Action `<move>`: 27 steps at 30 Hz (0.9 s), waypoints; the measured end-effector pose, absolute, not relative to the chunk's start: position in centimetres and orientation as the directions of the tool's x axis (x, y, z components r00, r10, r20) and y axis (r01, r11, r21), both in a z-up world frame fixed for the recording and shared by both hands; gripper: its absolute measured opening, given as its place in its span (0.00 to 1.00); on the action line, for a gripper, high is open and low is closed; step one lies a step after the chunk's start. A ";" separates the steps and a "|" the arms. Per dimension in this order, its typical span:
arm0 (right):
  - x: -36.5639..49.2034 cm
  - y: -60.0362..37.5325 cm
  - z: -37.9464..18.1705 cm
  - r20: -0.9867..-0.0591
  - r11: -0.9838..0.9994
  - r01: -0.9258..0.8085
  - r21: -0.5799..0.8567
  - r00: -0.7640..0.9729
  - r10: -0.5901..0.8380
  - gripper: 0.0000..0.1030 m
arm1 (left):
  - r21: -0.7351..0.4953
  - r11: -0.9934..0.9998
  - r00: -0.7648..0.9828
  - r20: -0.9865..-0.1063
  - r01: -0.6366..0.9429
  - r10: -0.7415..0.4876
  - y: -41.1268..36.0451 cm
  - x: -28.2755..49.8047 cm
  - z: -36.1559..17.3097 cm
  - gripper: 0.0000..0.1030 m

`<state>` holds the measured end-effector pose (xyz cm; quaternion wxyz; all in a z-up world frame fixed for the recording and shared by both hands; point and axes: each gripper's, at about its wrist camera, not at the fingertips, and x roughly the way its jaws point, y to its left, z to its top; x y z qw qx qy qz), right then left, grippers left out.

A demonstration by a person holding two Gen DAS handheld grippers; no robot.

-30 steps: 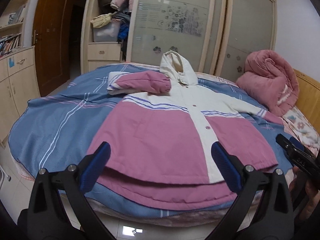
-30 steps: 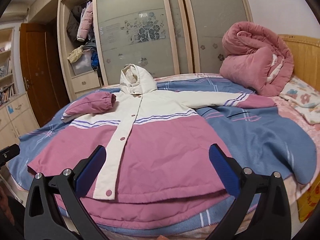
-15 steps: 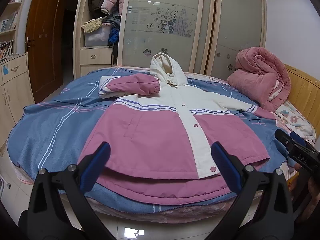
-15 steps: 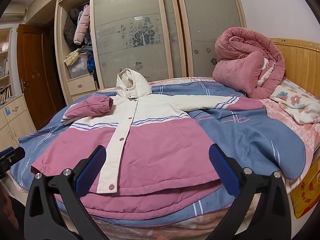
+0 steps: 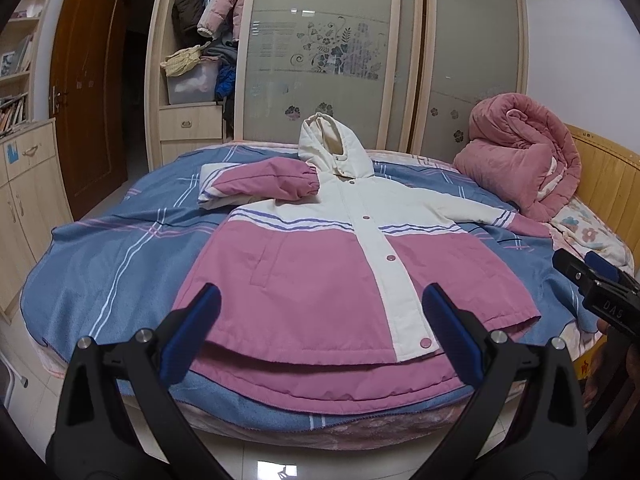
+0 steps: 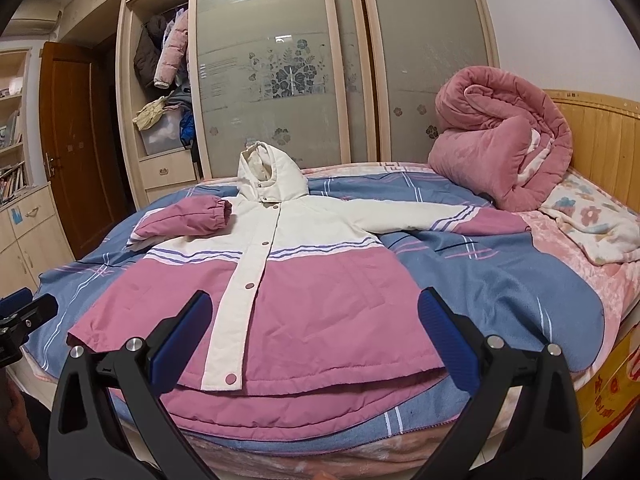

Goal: Fold large clothes
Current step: 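Move the right gripper to the cuff of the folded sleeve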

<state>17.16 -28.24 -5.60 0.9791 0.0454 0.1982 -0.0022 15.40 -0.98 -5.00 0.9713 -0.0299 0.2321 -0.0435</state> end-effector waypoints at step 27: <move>19.8 -26.0 1.5 -0.355 0.998 -0.005 0.063 0.934 0.027 0.99 | -0.094 0.976 0.912 -0.348 0.194 -0.215 -0.7 20.8 5.3 0.98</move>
